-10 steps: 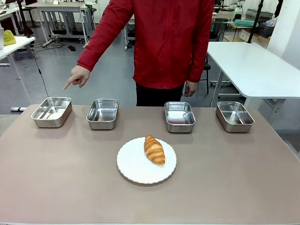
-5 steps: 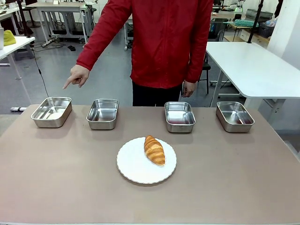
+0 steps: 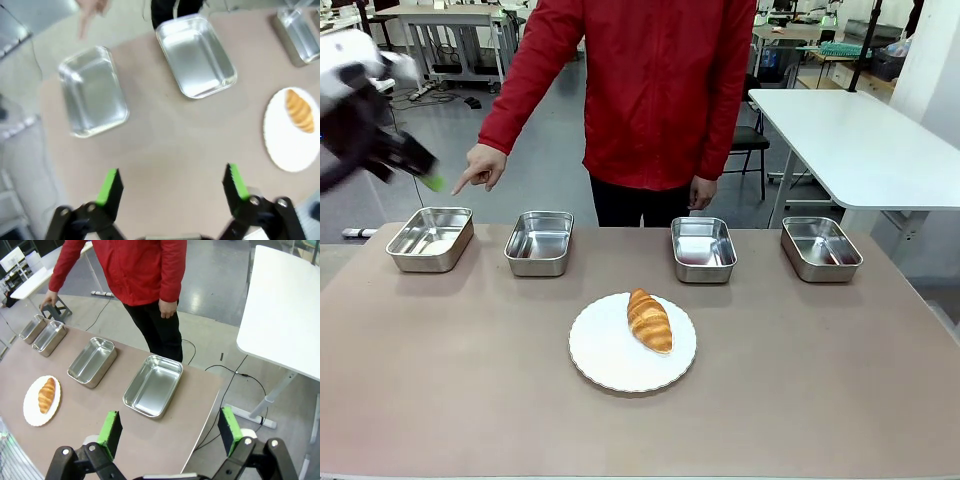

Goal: Place the bread in the container.
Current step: Place the Butter Roll into the Airtight Container indicated by the human.

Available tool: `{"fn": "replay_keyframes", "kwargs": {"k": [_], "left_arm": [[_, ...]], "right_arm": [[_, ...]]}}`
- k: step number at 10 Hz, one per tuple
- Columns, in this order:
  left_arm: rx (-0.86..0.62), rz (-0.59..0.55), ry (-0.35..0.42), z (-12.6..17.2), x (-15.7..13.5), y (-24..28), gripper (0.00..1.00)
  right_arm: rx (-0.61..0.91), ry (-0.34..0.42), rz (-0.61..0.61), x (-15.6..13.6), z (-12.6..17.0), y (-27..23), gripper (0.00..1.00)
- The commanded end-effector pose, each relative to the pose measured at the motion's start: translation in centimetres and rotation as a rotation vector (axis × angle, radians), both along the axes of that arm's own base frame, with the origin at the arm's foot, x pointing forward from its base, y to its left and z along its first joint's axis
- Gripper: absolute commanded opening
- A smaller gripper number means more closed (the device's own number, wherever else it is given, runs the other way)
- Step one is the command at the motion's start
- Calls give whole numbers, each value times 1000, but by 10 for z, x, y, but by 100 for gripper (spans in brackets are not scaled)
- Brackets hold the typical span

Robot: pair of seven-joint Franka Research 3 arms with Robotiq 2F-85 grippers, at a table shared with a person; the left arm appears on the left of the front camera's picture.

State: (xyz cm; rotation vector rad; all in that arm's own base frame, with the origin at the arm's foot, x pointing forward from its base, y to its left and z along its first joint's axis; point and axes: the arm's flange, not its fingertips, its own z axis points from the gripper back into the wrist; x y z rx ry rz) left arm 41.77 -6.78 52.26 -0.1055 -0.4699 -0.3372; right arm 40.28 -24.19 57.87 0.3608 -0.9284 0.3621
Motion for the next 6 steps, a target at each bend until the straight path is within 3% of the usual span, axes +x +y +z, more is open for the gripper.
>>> {"fn": "replay_keyframes", "kwargs": {"k": [1, 3, 4, 6], "left_arm": [[25, 93, 75, -39, 10, -61, 100], [30, 167, 143, -49, 1, -99, 100], [13, 69, 93, -51, -3, -79, 100], [13, 69, 93, -51, -3, -79, 100]], "right_arm": [[-4, -3, 2, 0, 2, 0, 100], [-4, -3, 2, 0, 2, 0, 100], [-4, -3, 2, 0, 2, 0, 100], [-4, -3, 2, 0, 2, 0, 100]]}}
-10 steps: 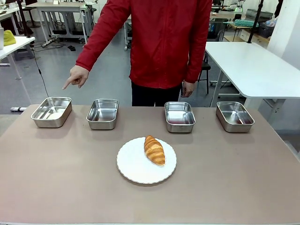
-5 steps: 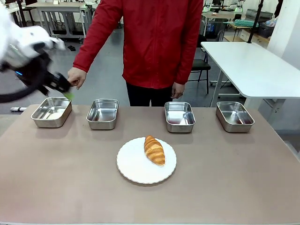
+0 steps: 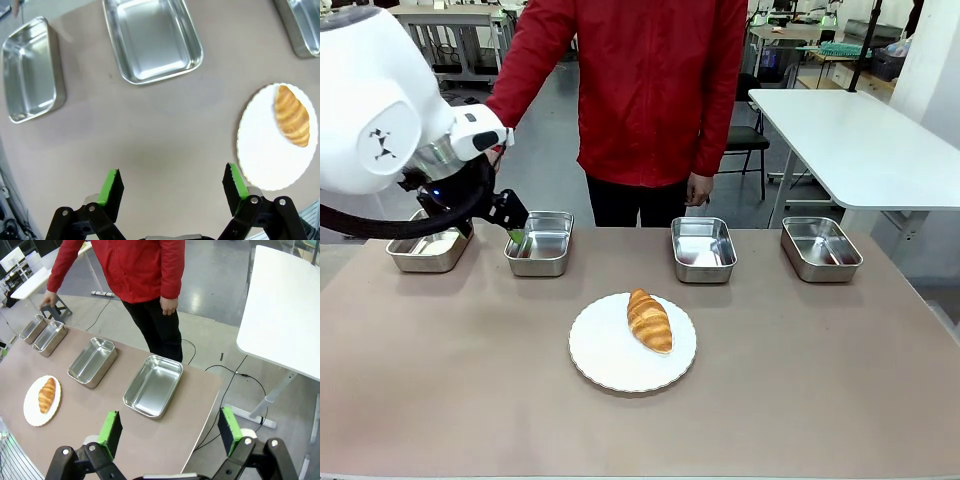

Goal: Place the bread in the container.
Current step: Place the Butter Roll into the Airtight Container indicated by the human.

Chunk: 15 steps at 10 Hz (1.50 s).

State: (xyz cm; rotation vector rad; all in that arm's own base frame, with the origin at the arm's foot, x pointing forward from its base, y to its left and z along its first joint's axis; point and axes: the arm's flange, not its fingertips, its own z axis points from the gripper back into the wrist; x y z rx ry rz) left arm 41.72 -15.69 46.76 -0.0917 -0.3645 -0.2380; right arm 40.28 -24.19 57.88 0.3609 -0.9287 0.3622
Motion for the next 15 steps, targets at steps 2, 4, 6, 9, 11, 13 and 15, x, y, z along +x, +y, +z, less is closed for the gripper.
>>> {"fn": "replay_keyframes", "kwargs": {"k": [2, 4, 6, 9, 11, 13, 15], "left_arm": [[3, -27, -15, 4, -2, 10, 100], [-53, 61, 70, -7, 10, -29, 100], [-36, 119, 116, -29, 13, -94, 100], [-92, 322, 124, -59, 1, -165, 100], [-137, 368, 112, -78, -6, -196, 100], [-143, 418, 135, -97, -4, -223, 100], [-153, 372, 201, -111, -1, -237, 100]], "right_arm": [[-4, -3, 2, 0, 2, 1, 100], [-4, -3, 2, 0, 2, 1, 100], [-4, -3, 2, 0, 2, 1, 100], [-4, -3, 2, 0, 2, 1, 100], [-4, -3, 2, 0, 2, 1, 100], [-4, -3, 2, 0, 2, 1, 100], [-4, -3, 2, 0, 2, 1, 100]]}}
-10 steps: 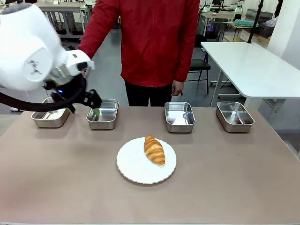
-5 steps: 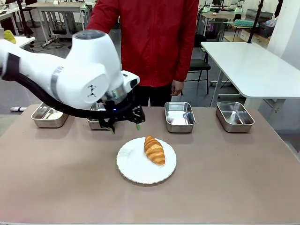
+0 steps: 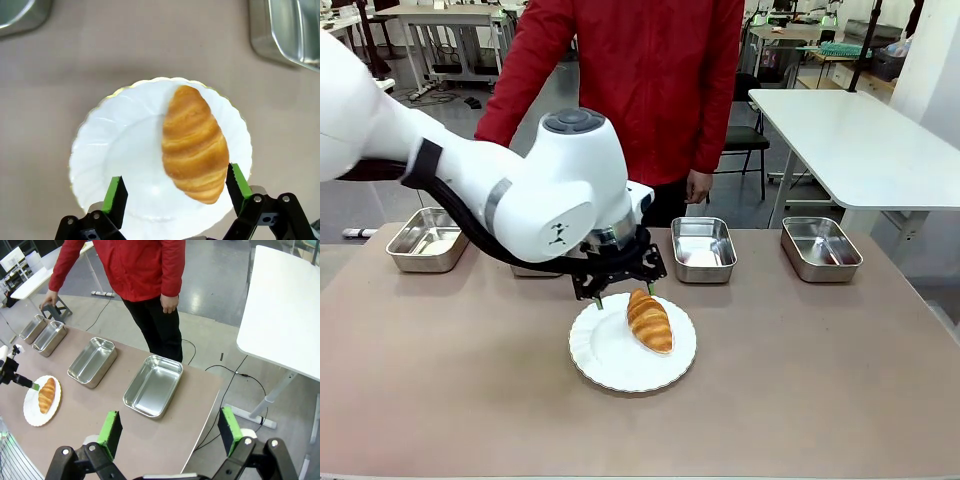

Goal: Place the bread in the container.
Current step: Place the Butter Roll into the Airtight Container indicated by the human.

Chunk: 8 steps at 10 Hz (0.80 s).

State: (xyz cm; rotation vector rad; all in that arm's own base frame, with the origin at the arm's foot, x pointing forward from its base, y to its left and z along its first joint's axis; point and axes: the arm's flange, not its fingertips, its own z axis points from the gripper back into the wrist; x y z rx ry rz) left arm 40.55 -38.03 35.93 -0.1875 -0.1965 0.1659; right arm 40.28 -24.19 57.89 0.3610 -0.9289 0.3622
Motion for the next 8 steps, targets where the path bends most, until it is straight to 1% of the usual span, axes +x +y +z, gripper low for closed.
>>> {"fn": "replay_keyframes", "kwargs": {"k": [1, 2, 4, 5, 6, 8], "left_arm": [[8, -23, 50, -1, 11, -15, 100], [0, 0, 0, 0, 0, 0, 100], [0, 0, 0, 0, 0, 0, 100], [3, -10, 20, -7, 3, -9, 100], [21, 34, -22, -11, 1, -18, 100], [25, 50, -47, -15, 6, -30, 100]], "right_arm": [[-4, -3, 2, 0, 2, 1, 100], [-4, -3, 2, 0, 2, 1, 100], [-4, -3, 2, 0, 2, 1, 100], [-4, -3, 2, 0, 2, 1, 100], [-4, -3, 2, 0, 2, 1, 100], [-4, -3, 2, 0, 2, 1, 100]]}}
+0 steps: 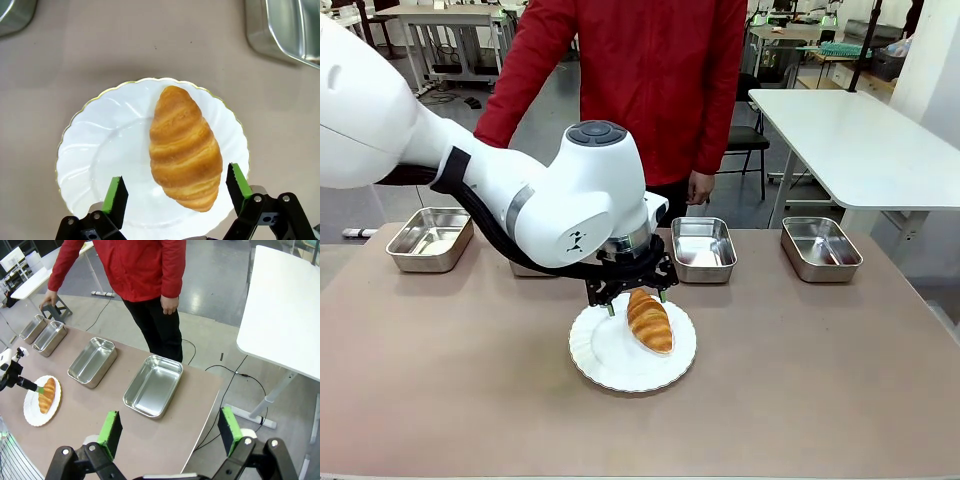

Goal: Place the bread in the container.
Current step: Place the Butter Roll into the Airtight Container indicated by the human.

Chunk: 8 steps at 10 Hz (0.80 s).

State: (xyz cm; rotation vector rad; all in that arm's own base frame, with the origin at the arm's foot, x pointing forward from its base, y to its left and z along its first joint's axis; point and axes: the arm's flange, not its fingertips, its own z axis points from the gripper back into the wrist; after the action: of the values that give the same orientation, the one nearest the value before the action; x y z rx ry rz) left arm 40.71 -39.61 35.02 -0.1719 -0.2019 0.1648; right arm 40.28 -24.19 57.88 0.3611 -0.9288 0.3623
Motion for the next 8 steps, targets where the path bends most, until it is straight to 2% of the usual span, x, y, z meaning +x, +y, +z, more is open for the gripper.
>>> {"fn": "replay_keyframes", "kwargs": {"k": [1, 5, 8], "left_arm": [[11, 48, -35, -11, 6, -17, 100], [26, 53, -24, -33, 11, -28, 100], [58, 39, 18, -48, 15, -32, 100]], "right_arm": [[-4, -3, 1, 0, 2, 1, 100], [-4, -3, 1, 0, 2, 1, 100], [-4, -3, 1, 0, 2, 1, 100]]}}
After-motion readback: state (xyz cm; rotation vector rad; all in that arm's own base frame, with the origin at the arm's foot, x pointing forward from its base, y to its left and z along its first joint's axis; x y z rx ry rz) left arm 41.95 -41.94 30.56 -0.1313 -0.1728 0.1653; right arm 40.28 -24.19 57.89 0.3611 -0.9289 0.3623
